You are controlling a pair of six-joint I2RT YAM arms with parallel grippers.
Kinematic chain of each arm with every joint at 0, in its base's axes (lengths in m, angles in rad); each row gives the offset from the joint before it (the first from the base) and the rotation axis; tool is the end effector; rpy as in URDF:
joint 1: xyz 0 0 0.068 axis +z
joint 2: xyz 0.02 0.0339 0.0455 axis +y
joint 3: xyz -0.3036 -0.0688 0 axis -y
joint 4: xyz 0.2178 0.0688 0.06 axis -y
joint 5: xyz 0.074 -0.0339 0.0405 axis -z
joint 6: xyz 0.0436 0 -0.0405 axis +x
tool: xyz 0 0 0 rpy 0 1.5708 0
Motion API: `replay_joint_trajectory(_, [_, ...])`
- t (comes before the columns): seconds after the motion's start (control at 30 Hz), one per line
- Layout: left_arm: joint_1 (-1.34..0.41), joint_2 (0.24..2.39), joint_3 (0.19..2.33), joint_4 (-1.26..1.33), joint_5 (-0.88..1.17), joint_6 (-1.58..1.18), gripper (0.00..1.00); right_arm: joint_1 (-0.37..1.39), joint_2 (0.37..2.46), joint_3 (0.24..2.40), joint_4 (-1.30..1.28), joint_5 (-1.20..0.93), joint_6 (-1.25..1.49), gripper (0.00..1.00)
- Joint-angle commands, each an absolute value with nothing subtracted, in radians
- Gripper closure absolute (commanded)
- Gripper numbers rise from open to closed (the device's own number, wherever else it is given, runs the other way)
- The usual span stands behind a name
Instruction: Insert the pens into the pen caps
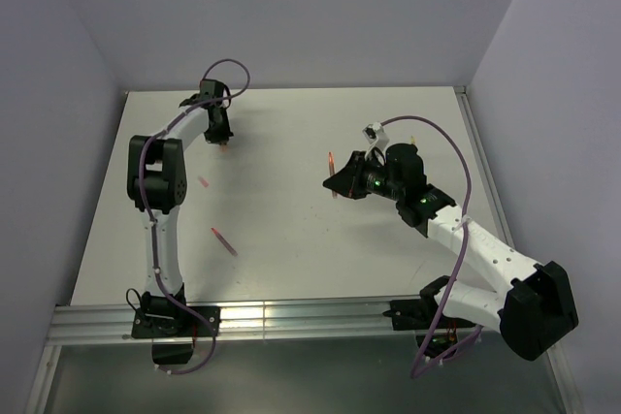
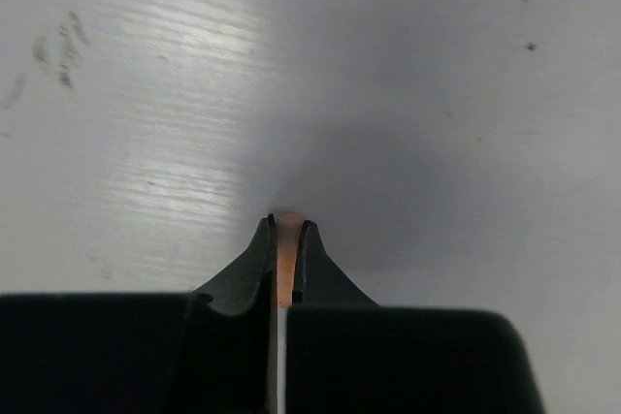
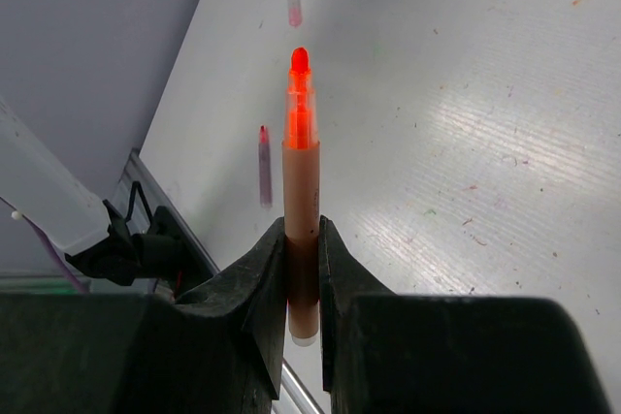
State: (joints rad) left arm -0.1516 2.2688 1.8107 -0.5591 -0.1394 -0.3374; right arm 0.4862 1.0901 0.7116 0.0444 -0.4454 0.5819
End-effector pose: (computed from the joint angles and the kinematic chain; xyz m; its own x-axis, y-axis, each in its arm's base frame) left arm 0.4938 -0.0693 0.2039 -0.8191 -0.2065 -0.5352 -0.2054 0.9767 -0.0625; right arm 0.1780 0.1153 0.3208 -0.6717 0.2060 -0.7116 -0.4936 0.5919 0.6372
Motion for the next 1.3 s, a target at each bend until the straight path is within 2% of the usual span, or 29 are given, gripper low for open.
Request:
replay_joint_trajectory(0.0, [-0.155, 2.123, 1.767, -0.484, 0.039, -0.445, 1.0, 0.479, 1.097, 0.726, 0.092, -0.489, 0.557, 1.0])
replay_joint_trajectory(0.07, [-0.155, 1.995, 1.718, -0.419, 0.119, -0.535, 1.0, 0.479, 1.1, 0.739, 0.094, -0.506, 0.548, 1.0])
replay_joint_trajectory(0.2, [-0.156, 1.728, 1.392, -0.012, 0.389, -0.731, 1.0, 0.486, 1.086, 0.75, 0.101, -0.512, 0.546, 1.0])
replay_joint_trajectory(0.3, [-0.161, 1.545, 1.188, 0.272, 0.484, -0.886, 0.99, 0.503, 1.078, 0.759, 0.121, -0.535, 0.549, 1.0])
replay_joint_trajectory(0.43, [-0.205, 1.378, 1.051, 0.441, 0.54, -0.992, 1.0, 0.58, 1.089, 0.798, 0.155, -0.532, 0.569, 1.0])
replay_joint_trajectory(0.67, [-0.308, 1.246, 0.889, 0.63, 0.629, -1.071, 1.0, 0.728, 1.146, 0.854, 0.284, -0.493, 0.649, 1.0])
replay_joint_trajectory(0.87, [-0.314, 1.137, 0.778, 0.718, 0.66, -1.098, 1.0, 0.776, 1.184, 0.871, 0.387, -0.489, 0.699, 1.0])
replay_joint_trajectory(1.27, [-0.321, 1.097, 0.746, 0.785, 0.704, -1.124, 1.0, 0.816, 1.213, 0.887, 0.413, -0.443, 0.718, 1.0])
